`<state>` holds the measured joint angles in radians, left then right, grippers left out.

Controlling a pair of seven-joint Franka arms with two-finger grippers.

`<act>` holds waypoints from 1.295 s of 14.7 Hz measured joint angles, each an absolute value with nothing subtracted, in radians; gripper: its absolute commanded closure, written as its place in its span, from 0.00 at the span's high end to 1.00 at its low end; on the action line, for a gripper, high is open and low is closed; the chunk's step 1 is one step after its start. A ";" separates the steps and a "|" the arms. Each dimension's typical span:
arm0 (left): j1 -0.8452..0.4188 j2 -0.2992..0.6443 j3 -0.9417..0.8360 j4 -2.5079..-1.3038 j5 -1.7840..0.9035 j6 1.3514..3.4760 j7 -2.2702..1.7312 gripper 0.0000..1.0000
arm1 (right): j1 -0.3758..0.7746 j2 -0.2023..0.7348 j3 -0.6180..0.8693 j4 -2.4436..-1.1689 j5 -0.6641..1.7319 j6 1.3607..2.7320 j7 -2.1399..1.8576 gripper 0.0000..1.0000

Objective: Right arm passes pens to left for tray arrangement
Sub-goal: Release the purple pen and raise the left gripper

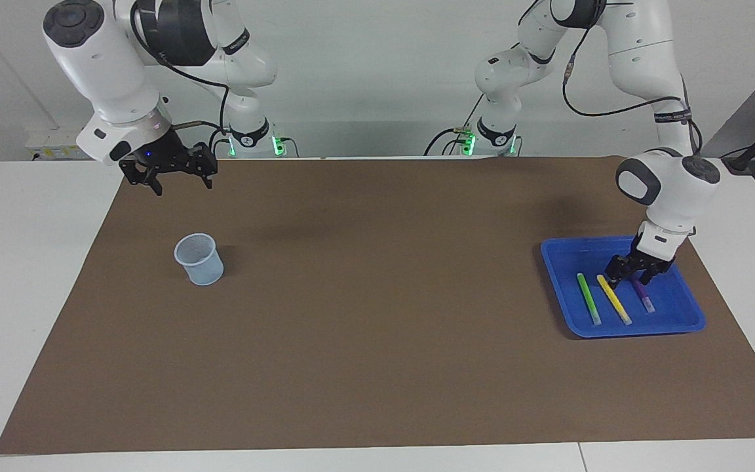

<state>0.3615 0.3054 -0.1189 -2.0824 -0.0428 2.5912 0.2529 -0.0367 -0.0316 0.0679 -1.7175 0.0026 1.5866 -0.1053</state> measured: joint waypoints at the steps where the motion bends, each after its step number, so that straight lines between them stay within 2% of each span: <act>1: 0.360 0.302 -0.119 -2.073 -0.043 2.576 0.252 0.95 | -0.037 -0.032 0.068 -1.718 0.003 1.587 -0.105 1.00; 11: 0.360 0.284 -0.113 -2.014 -0.043 2.464 0.251 0.95 | -0.037 -0.032 0.068 -1.717 0.003 1.587 -0.105 1.00; 19: 0.360 0.146 -0.115 -1.985 -0.043 2.266 0.251 0.96 | -0.037 -0.032 0.068 -1.716 0.003 1.587 -0.105 1.00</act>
